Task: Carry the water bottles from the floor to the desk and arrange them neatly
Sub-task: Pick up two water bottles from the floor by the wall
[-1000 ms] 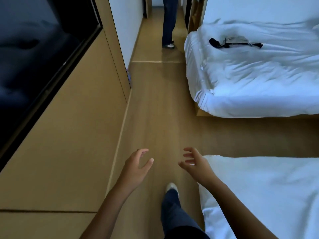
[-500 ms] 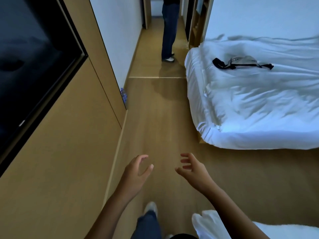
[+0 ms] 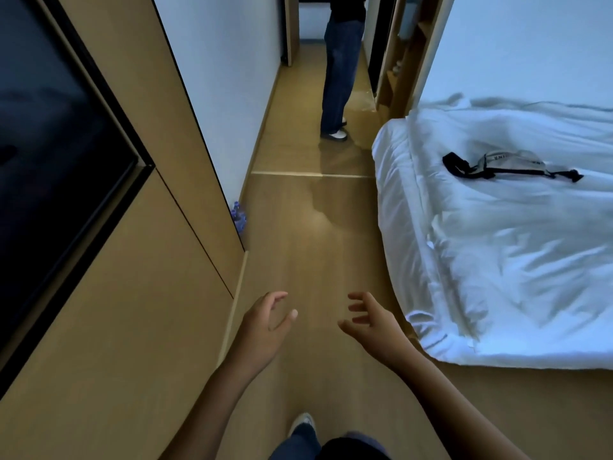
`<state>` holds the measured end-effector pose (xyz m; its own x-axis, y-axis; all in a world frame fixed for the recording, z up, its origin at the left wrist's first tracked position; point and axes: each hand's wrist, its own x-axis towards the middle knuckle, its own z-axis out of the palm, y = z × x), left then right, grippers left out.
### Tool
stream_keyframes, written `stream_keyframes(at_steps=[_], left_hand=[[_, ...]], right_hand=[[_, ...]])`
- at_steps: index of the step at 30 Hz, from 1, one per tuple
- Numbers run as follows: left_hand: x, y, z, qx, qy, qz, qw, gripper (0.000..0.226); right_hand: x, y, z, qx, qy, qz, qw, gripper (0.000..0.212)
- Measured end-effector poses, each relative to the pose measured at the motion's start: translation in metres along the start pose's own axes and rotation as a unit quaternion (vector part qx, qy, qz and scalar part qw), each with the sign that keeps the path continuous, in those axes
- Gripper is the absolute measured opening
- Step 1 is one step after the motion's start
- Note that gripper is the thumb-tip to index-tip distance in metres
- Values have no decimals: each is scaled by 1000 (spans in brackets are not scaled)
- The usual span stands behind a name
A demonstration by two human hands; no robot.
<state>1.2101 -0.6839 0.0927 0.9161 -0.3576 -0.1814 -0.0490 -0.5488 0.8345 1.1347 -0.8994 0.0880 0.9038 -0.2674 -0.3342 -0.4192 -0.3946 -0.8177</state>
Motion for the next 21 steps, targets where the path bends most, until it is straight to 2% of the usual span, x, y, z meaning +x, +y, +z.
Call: stream_keyframes(at_steps=[9,21], left_hand=[[153,23,-8,0,-6,-20,1000,39],[381,102,21,-29,58,-43,997,37]], right_hand=[[155,-25,-45,7,-16,1,1000,56],[396,-58,-159,-15,-46,-21,999,53]])
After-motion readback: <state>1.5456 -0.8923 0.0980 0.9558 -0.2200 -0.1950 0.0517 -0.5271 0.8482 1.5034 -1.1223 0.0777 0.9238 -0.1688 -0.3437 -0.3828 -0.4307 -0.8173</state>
